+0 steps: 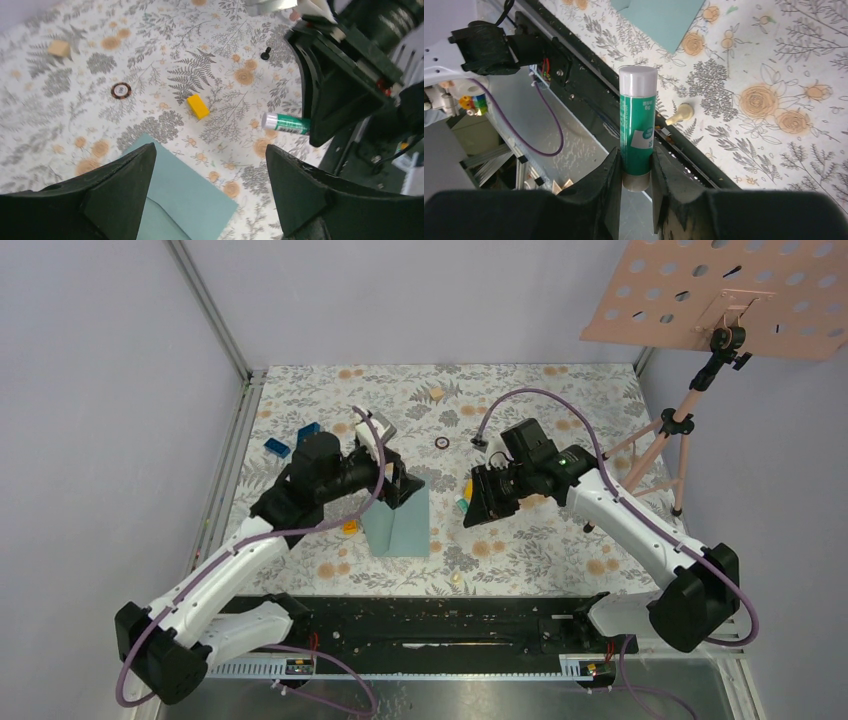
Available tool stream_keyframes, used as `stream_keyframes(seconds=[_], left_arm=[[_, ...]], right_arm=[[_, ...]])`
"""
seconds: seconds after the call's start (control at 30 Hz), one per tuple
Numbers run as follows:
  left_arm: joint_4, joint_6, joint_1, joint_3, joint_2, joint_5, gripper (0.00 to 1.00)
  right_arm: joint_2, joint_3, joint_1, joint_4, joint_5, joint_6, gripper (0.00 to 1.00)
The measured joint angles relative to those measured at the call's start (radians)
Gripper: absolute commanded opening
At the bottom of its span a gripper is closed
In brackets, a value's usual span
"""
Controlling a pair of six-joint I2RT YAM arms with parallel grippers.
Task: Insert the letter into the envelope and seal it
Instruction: Adjust the solid glue.
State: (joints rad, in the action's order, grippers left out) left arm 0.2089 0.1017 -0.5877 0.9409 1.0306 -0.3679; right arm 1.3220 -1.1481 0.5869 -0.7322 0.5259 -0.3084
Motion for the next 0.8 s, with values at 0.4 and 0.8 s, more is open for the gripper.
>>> stream_keyframes(seconds=[0.4, 0.8], left_arm=[[-0.157, -0.623, -0.109, -0.282, -0.236, -0.059, 0.88], [-0.166, -0.919, -0.262, -0.293, -0.243, -0.039, 0.86]], right_arm=[[0.006, -0.033, -0.001, -0.011, 0.192, -0.008, 0.00], [0.003, -0.032, -0.001, 0.093, 0.356, -0.220, 0.00]])
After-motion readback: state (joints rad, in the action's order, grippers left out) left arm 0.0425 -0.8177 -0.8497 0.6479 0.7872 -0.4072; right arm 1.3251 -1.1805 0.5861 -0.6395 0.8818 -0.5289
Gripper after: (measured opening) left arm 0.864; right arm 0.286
